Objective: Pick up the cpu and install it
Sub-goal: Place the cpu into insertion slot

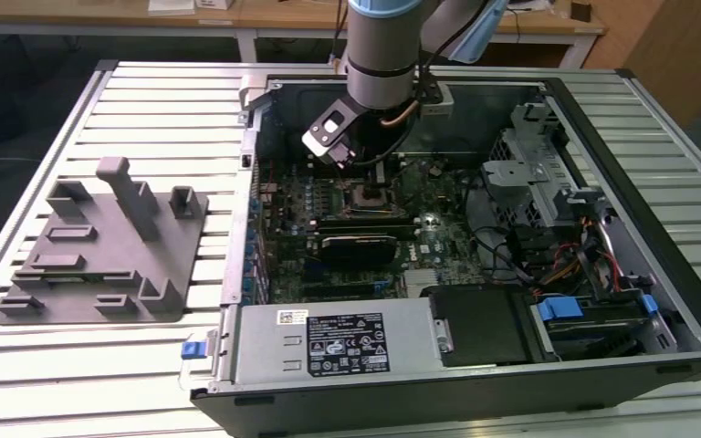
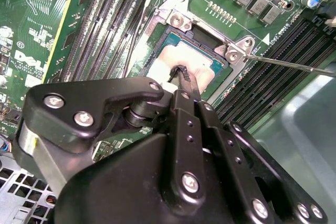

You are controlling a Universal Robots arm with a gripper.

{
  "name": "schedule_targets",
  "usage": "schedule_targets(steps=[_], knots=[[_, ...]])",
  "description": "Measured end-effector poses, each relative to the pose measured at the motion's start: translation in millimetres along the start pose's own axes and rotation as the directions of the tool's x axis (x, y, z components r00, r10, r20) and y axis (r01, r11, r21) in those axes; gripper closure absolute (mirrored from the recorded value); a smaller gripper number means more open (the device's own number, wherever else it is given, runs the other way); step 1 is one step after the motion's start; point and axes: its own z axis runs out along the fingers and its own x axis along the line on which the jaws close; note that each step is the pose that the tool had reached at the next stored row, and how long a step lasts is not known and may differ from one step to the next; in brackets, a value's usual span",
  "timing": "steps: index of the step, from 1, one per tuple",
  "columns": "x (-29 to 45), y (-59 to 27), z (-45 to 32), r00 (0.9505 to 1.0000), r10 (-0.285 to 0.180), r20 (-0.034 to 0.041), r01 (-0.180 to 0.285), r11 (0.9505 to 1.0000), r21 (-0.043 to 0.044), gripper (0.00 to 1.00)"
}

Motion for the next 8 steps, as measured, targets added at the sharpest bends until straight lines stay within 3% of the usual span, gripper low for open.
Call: schedule_targets(steps=[8], knots=[[0.0,0.2,-5.1,1.0000,0.000,-0.0001,0.000,1.0000,-0.0001,0.89]])
